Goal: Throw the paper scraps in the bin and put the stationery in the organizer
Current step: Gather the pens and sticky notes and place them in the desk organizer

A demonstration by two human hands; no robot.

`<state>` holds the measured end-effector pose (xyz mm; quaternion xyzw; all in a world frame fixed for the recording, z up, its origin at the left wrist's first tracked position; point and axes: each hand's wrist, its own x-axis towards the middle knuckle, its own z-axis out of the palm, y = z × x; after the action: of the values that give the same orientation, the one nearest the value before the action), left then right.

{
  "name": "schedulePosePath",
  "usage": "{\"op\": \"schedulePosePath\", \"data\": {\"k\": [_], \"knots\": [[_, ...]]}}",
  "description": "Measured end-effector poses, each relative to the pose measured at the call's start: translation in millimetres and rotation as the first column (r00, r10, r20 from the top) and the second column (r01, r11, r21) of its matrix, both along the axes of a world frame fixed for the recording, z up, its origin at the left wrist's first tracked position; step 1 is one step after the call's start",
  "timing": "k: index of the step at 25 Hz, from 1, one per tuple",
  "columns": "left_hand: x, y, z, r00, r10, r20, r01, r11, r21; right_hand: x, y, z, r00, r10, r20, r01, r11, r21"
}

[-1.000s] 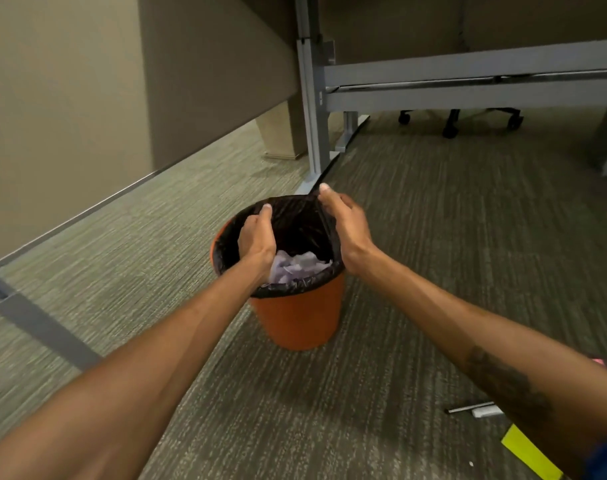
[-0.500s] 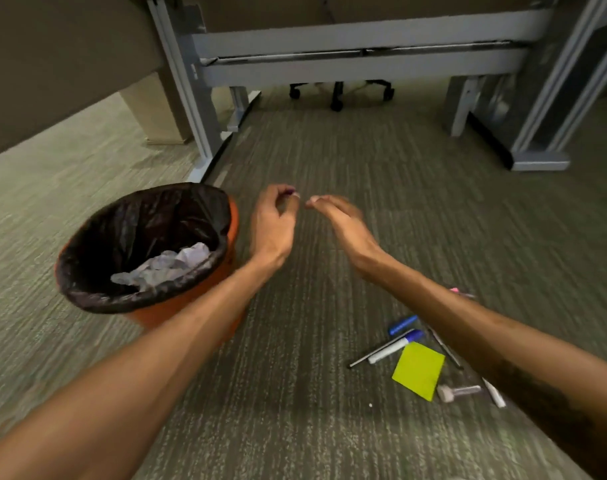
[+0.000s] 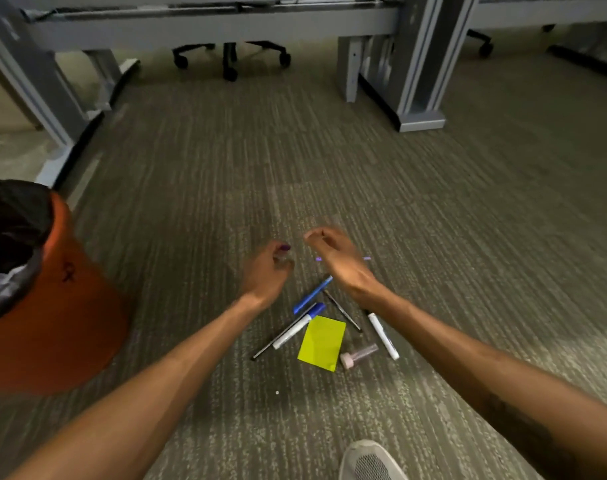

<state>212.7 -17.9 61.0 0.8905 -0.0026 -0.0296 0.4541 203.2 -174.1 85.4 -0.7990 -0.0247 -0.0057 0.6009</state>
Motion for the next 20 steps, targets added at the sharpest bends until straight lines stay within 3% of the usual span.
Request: {"op": "schedulePosePath", "data": {"k": [8,14,20], "knots": [[-30.9,-11.0,-55.9,0.985,-0.148,-0.093,0.168,0.947,0.272,-41.5,-71.2,-60.8,0.995,-0.063,-0.075,0.042,0.967,-0.250],[-59.1,-18.6,-76.0,0.963,-0.259,-0.076,0.267,0.870,0.416,-61.6,-97.5,-99.5,0.993,-0.075,-0.095,0.014,0.850,-0.527],[-59.4,-30.6,-87.0,0.970,-0.225,-0.094,0.239,0.798,0.553,-59.8,-107.6,-120.8,0.961,-0.104,-0.257,-0.101,0.731,-0.675]]}}
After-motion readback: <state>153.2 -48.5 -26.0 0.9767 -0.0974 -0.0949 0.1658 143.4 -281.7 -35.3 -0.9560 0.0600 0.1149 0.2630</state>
